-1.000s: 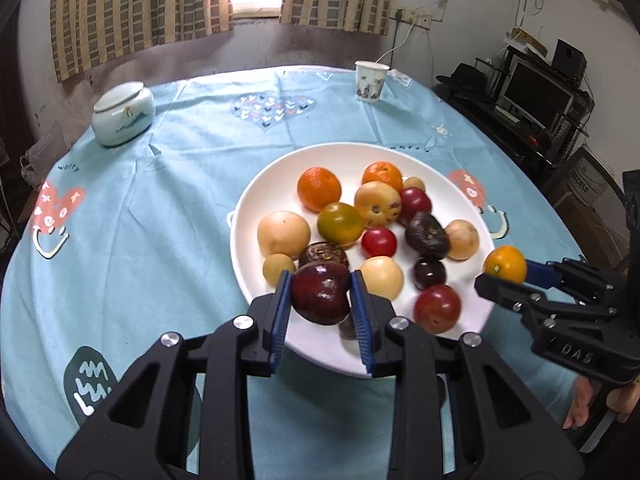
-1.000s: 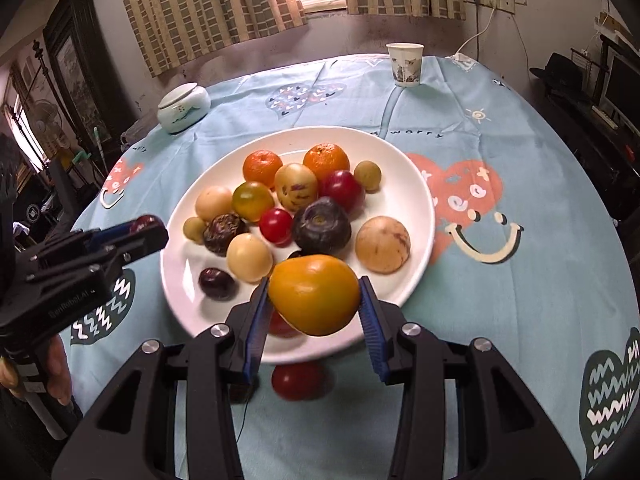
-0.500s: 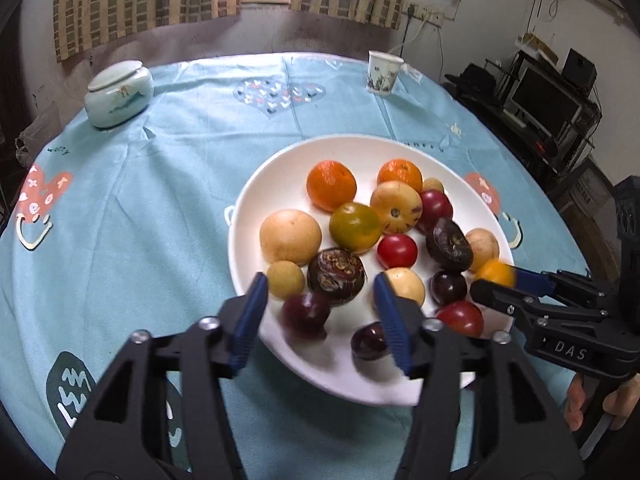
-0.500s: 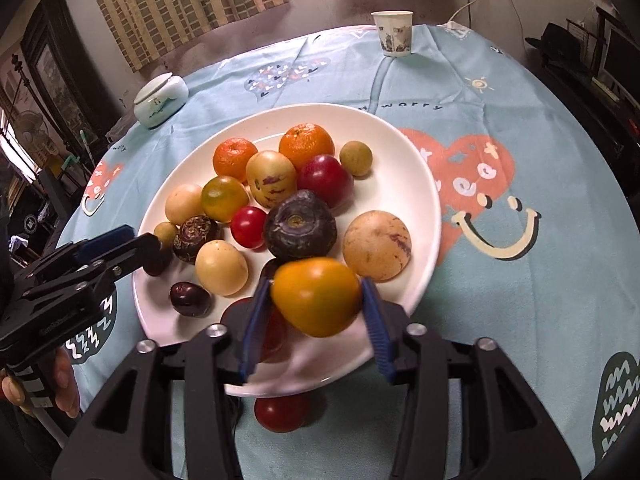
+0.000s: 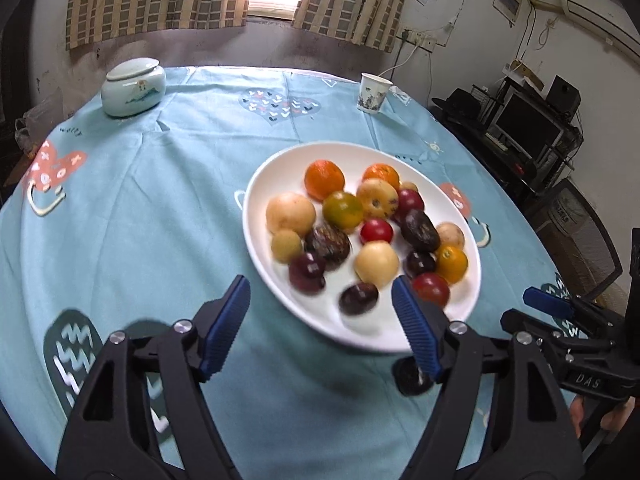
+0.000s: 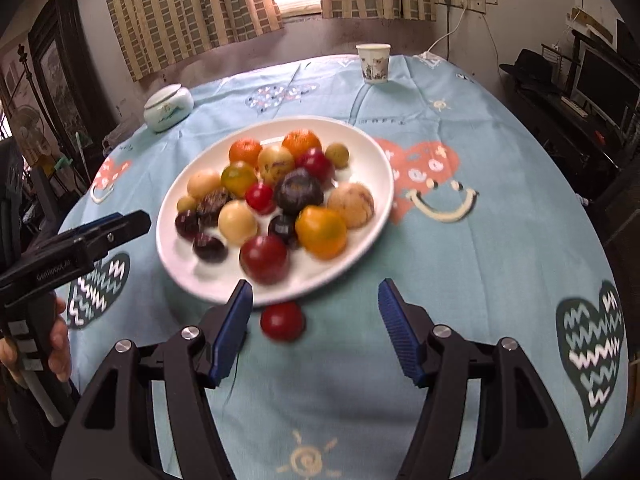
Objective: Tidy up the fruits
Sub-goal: 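Move both open tools back toward the last two fruits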
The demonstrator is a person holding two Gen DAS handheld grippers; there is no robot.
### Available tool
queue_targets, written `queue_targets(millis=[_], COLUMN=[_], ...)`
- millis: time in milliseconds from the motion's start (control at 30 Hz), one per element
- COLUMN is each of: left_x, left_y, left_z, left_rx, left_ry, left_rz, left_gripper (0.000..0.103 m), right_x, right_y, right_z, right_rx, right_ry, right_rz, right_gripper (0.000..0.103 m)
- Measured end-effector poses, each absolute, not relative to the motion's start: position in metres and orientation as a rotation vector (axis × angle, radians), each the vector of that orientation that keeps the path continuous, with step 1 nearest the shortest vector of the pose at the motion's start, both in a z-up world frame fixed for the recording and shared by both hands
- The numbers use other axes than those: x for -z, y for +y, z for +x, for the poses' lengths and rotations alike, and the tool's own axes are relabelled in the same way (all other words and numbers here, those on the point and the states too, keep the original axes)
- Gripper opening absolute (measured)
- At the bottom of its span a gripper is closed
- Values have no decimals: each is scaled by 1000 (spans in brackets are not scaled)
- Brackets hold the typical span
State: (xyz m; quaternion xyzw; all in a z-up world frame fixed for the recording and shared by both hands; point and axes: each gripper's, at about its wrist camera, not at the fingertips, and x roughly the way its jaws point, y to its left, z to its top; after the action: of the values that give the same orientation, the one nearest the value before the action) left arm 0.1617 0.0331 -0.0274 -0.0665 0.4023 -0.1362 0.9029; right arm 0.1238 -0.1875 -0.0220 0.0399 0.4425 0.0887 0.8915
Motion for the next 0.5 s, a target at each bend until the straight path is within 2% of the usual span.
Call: queue_targets(millis=[267, 500], left_x=[50, 67], left_y=[26, 29], left_z=[112, 110], left_rx=[302, 278], left_ry=[866, 894], left_rz=[-121, -129], left_gripper=[83, 83], right_x=[44, 54], right_y=[-181, -175], right_z=[91, 90], right_rx=[-204, -201], right_ry=[969, 948], right_rz=[85, 74], right_gripper=[66, 66])
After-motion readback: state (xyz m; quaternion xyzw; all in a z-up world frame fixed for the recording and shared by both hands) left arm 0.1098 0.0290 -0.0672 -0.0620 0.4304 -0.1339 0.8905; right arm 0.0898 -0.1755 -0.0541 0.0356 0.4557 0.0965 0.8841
